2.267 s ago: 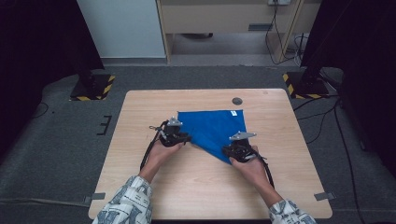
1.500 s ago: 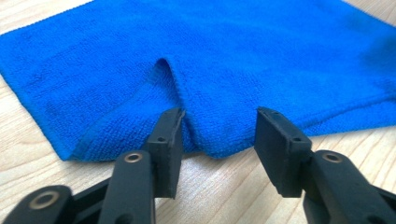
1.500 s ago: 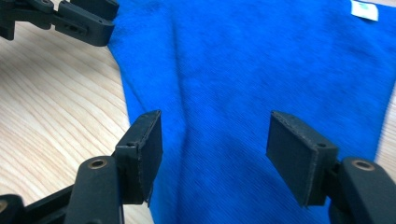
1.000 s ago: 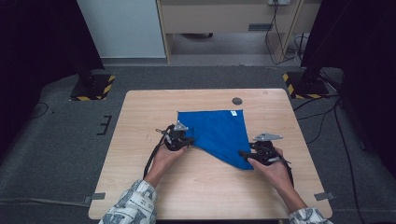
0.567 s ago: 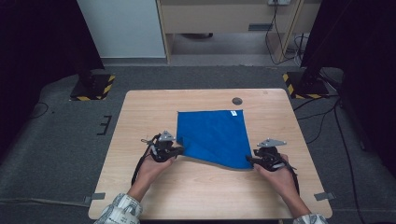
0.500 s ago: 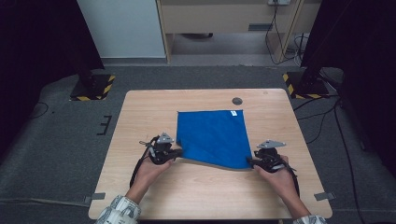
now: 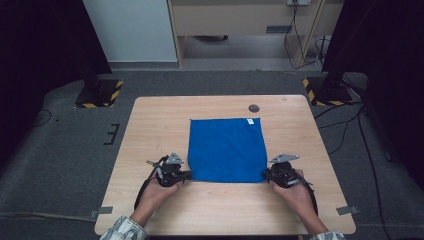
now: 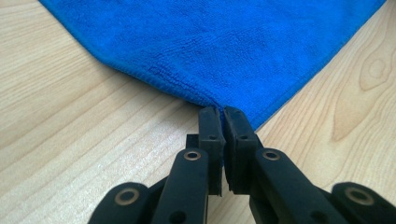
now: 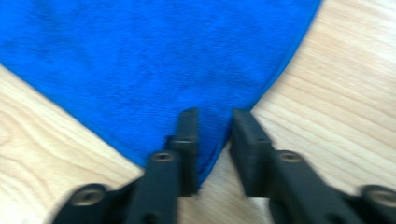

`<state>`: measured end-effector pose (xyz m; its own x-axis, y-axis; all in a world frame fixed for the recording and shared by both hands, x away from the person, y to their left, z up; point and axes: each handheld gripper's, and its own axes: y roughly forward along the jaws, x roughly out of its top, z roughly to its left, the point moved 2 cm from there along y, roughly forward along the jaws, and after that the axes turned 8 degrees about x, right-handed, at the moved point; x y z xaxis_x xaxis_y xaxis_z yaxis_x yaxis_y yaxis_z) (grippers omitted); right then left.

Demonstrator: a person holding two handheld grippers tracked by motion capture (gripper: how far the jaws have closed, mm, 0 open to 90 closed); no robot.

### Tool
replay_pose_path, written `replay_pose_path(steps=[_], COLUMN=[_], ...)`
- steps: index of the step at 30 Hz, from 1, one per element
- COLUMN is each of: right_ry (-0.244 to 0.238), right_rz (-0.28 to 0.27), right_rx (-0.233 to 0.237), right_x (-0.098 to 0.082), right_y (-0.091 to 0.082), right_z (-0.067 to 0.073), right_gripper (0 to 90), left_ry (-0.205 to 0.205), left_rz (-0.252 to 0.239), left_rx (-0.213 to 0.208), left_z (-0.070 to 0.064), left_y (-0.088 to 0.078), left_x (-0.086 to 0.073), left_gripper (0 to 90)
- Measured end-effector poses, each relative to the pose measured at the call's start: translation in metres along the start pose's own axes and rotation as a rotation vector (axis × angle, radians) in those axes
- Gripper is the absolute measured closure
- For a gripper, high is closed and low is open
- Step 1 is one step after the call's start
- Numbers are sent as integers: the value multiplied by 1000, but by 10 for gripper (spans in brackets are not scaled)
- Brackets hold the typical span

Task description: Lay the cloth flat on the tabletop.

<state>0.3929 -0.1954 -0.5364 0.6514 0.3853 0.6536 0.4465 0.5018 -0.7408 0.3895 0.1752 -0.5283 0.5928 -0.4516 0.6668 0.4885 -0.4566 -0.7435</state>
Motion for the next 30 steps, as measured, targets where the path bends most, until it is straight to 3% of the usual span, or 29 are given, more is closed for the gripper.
replay_pose_path(steps=[4,8,17,24,27,30], right_ry=[22,14,11,20,31,27], right_rz=[11,19,40,43,29,-11], right_rx=[12,16,38,42,60,59], right_x=[3,5,-13,-20,-20,-19], right_y=[2,-2,-29,-35,-35,-37], right_z=[1,2,12,14,13,12], right_gripper=[885,894,894,889,801,620], left_ry=[-13,-29,10,41,29,2], left_rz=[-12,-22,-14,28,39,25], left_rx=[-2,-14,-40,-49,-30,-6], left_z=[3,2,-20,-36,-36,-33], left_y=[0,-4,-15,-19,-20,-24], left_x=[0,0,-4,-13,-17,-21], left_gripper=[866,870,870,871,860,749])
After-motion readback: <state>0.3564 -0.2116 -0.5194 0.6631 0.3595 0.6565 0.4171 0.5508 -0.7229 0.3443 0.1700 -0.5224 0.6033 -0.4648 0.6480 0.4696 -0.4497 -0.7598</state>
